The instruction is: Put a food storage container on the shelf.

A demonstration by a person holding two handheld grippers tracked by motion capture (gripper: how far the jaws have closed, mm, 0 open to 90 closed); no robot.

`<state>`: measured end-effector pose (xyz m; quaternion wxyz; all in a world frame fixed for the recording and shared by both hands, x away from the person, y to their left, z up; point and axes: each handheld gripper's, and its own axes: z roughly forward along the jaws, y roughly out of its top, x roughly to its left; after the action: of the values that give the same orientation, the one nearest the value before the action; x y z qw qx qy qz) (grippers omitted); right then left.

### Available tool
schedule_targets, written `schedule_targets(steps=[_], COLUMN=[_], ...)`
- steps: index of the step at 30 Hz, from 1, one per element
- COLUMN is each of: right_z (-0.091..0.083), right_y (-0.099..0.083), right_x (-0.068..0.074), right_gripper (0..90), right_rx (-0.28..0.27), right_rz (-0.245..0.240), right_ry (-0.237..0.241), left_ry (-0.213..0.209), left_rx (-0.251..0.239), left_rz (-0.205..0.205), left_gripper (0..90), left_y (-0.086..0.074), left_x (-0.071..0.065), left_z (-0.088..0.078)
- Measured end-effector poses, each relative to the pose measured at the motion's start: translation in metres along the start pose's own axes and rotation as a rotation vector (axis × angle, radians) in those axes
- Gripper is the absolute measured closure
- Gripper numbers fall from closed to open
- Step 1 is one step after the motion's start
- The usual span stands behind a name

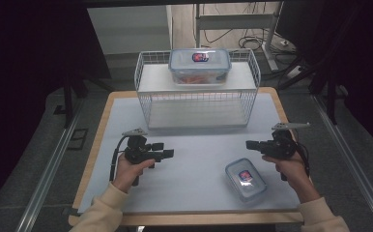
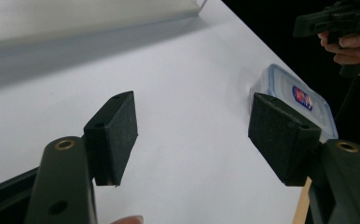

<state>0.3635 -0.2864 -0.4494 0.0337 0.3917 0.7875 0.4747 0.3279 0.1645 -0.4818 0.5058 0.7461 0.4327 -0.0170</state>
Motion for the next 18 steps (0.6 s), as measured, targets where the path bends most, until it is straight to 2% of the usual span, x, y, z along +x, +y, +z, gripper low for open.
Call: schedule_targets(steps=[2,7,18], right_z=[-0.001,-0.006,-0.018], right_y=[-0.008,-0.021,-0.029], right_x=[-0.001,-0.002,-0.003], right_gripper=[89.4,89.4,89.4], right_rx=[0.018,0.021,0.008], right_rz=[0.009,0.027,0.036], right_ry=[-0.002,0.003,-0.004], left_ry=[-0.003,-0.002,0.014], left_rx=[0.01,0.026,0.037], left_rz=[-0.017,-0.028,-0.046], left_gripper=[32.3,32.3,31.8], left_y=[-0.008,-0.017,-0.028], left_x=[0.0,0.001,0.003], left_z=[0.004,0.006,0.008])
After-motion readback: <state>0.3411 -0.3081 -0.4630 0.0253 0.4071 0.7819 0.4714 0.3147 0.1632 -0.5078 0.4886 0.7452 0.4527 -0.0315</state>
